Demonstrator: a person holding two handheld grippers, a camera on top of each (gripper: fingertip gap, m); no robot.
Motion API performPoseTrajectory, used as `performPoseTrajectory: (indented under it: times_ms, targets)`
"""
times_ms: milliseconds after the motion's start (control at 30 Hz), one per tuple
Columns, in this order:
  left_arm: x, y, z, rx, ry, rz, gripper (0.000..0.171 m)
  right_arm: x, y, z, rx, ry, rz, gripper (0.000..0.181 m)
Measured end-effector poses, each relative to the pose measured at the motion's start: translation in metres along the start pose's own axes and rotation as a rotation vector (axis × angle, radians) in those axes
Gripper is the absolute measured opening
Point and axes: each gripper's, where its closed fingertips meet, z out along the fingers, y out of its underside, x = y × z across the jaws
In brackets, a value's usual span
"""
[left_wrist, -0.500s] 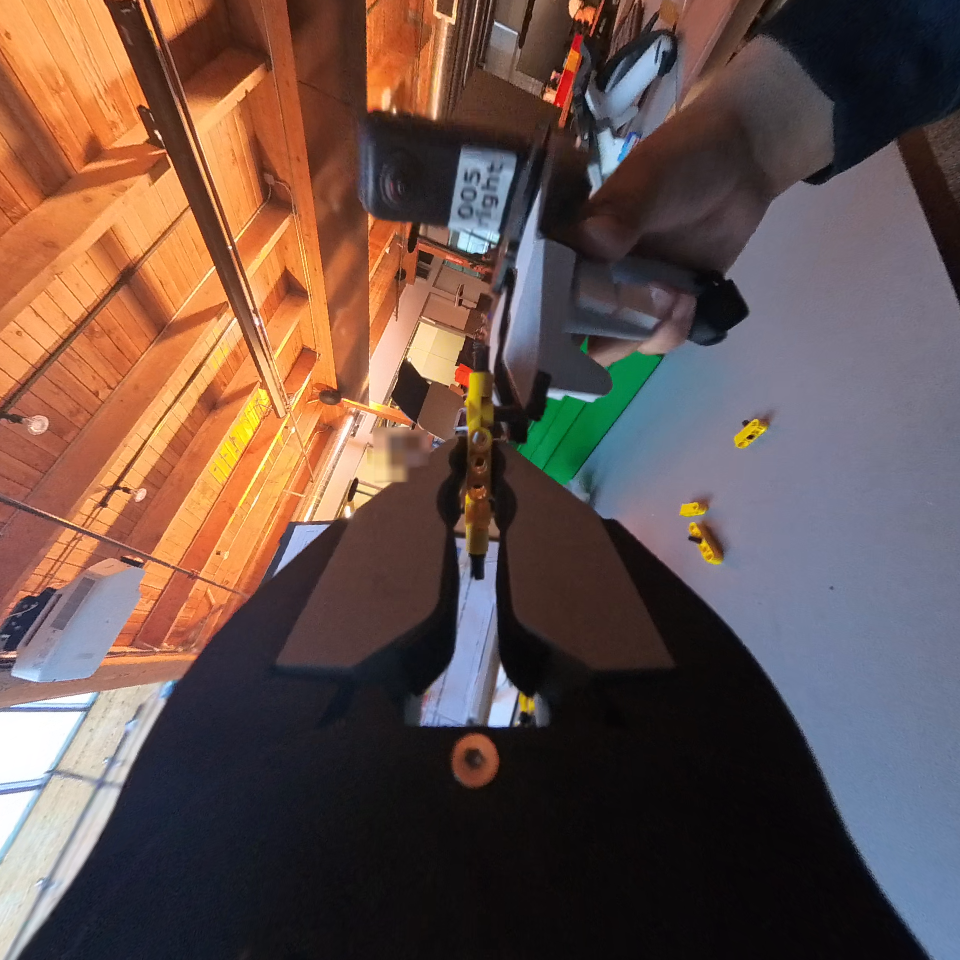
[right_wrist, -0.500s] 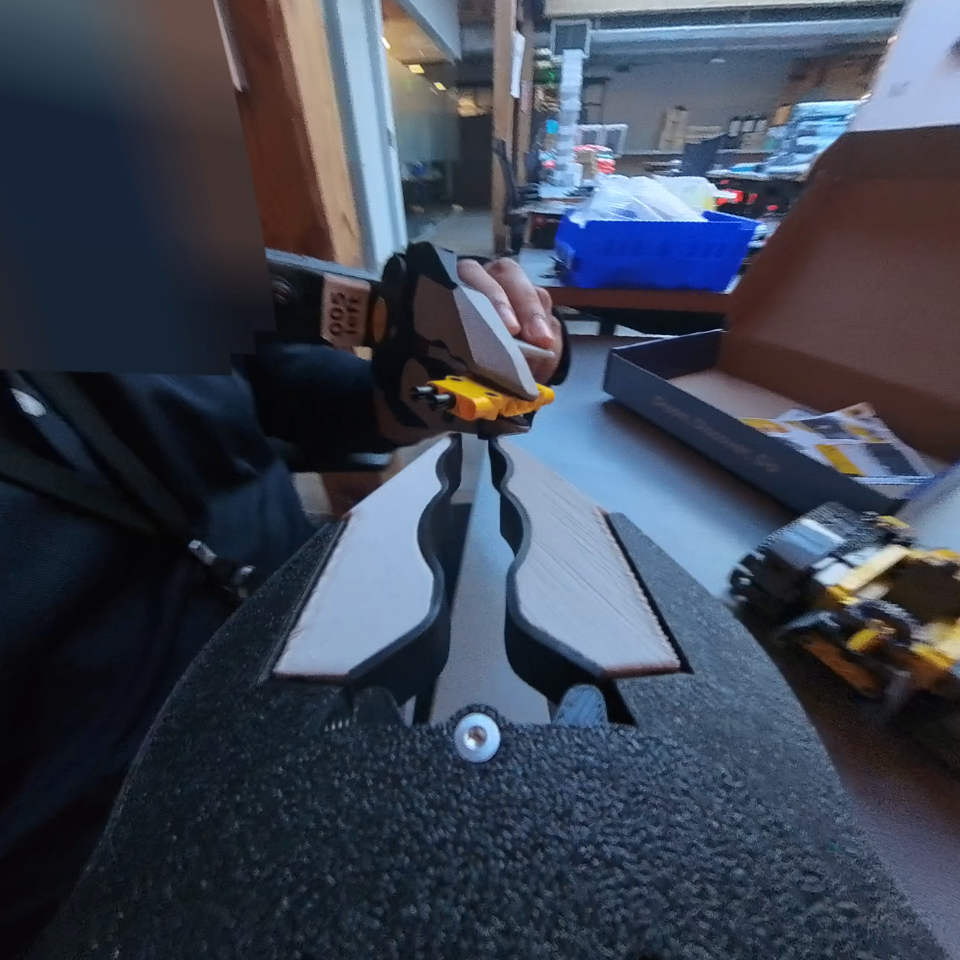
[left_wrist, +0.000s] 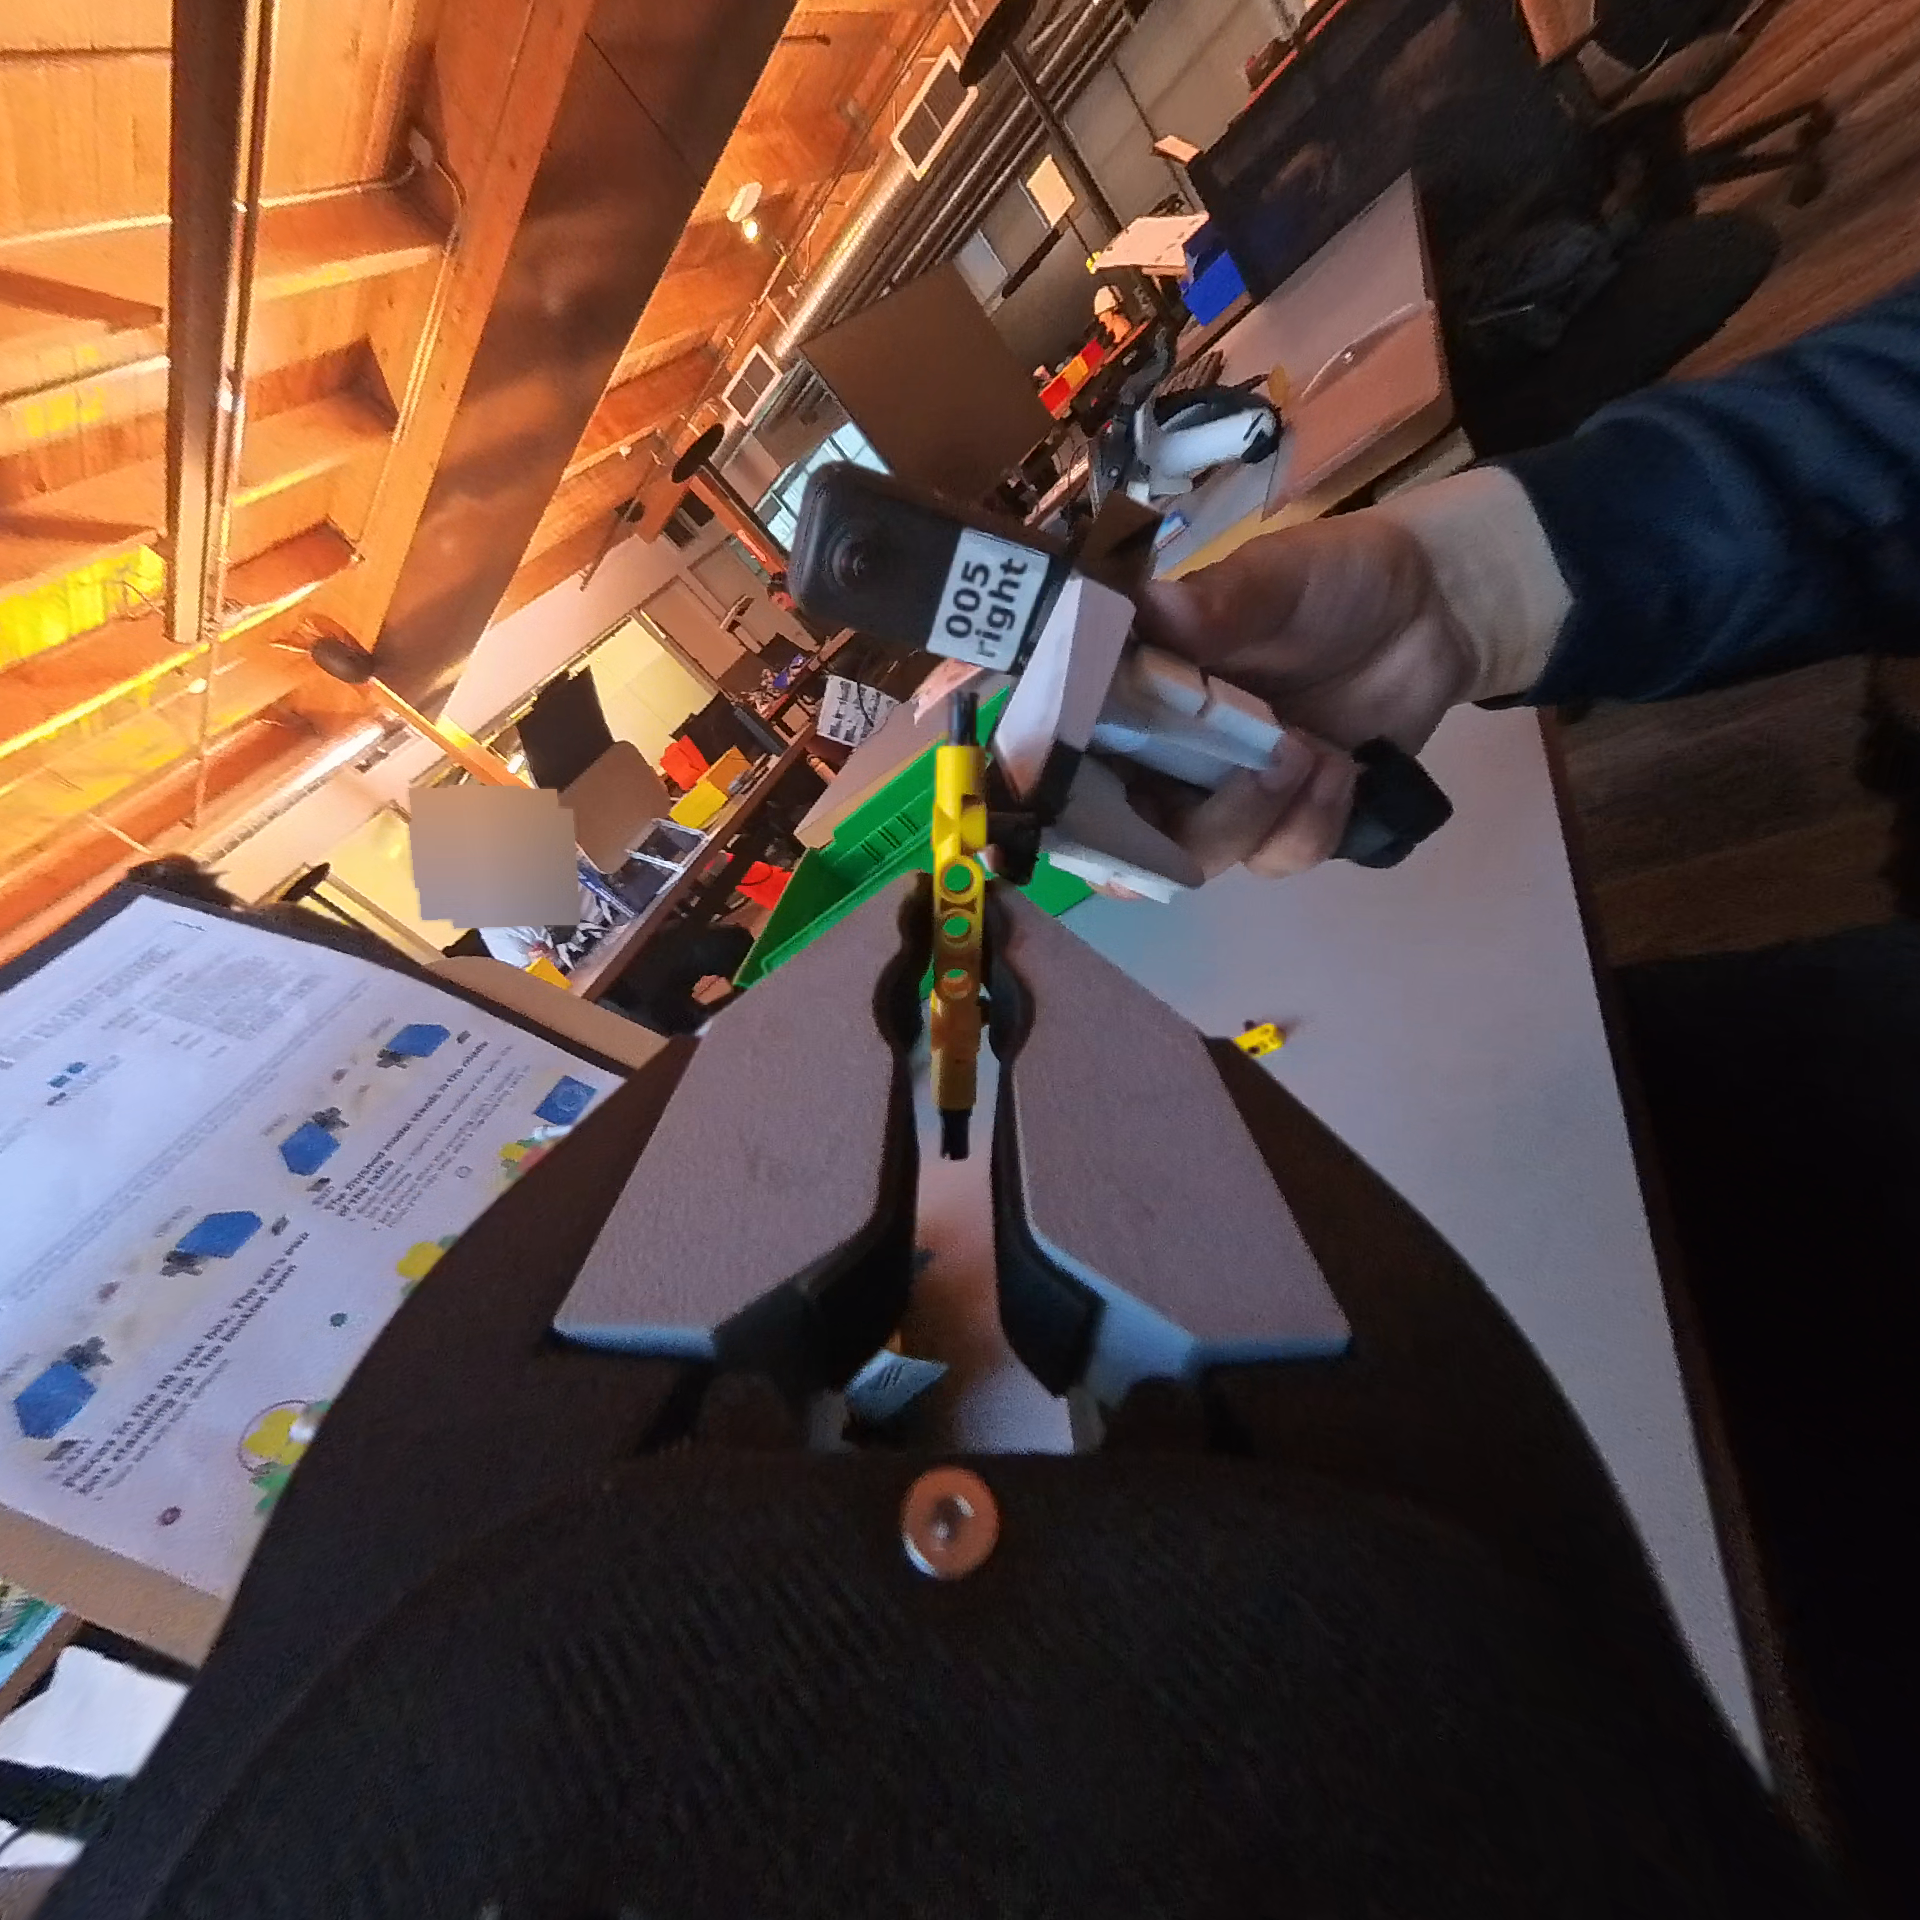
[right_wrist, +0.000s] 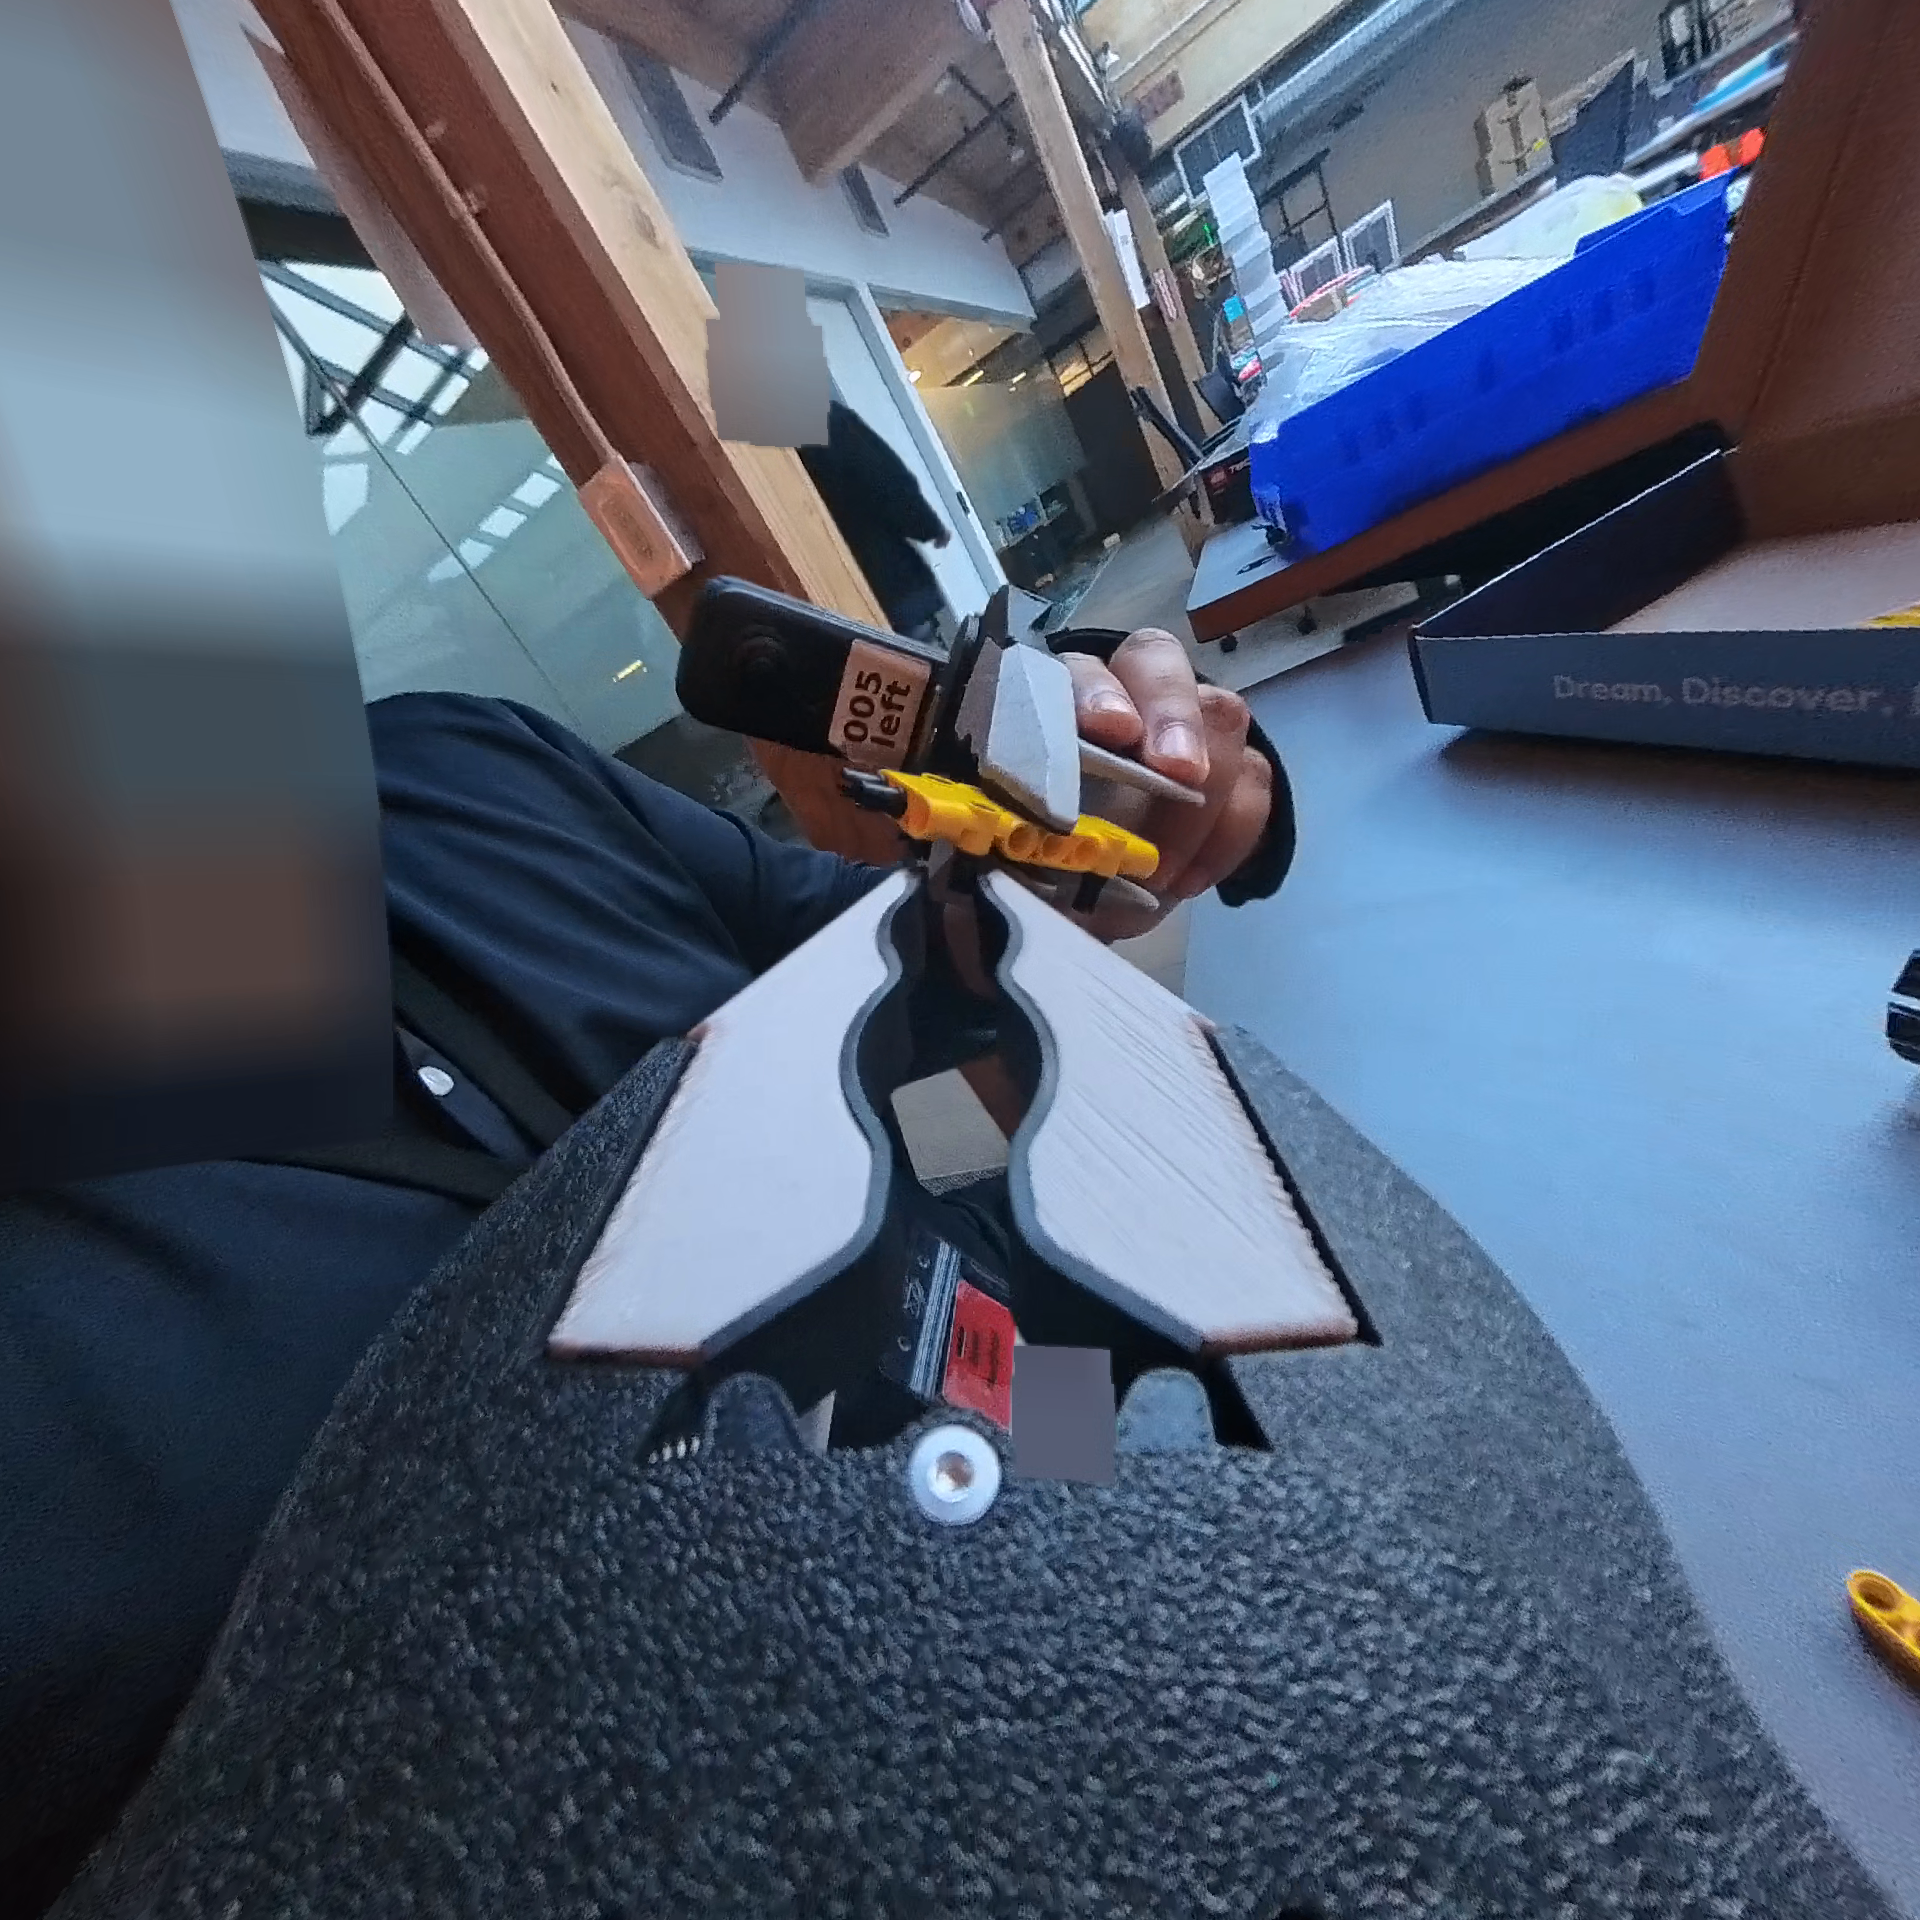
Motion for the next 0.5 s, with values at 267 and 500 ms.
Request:
performPoseTrajectory:
  times_ms: [267,500]
  targets:
    - [-0.004,0.007,-0.001,-0.012,-0.031,0.027,0.005,0.006,-0.004,0.004,0.067,-0.024,0.103,0.004]
    - [-0.006,0.014,-0.002,-0.077,-0.051,0.128,0.004,0.01,-0.004,0.004,0.11,-0.088,0.222,0.01]
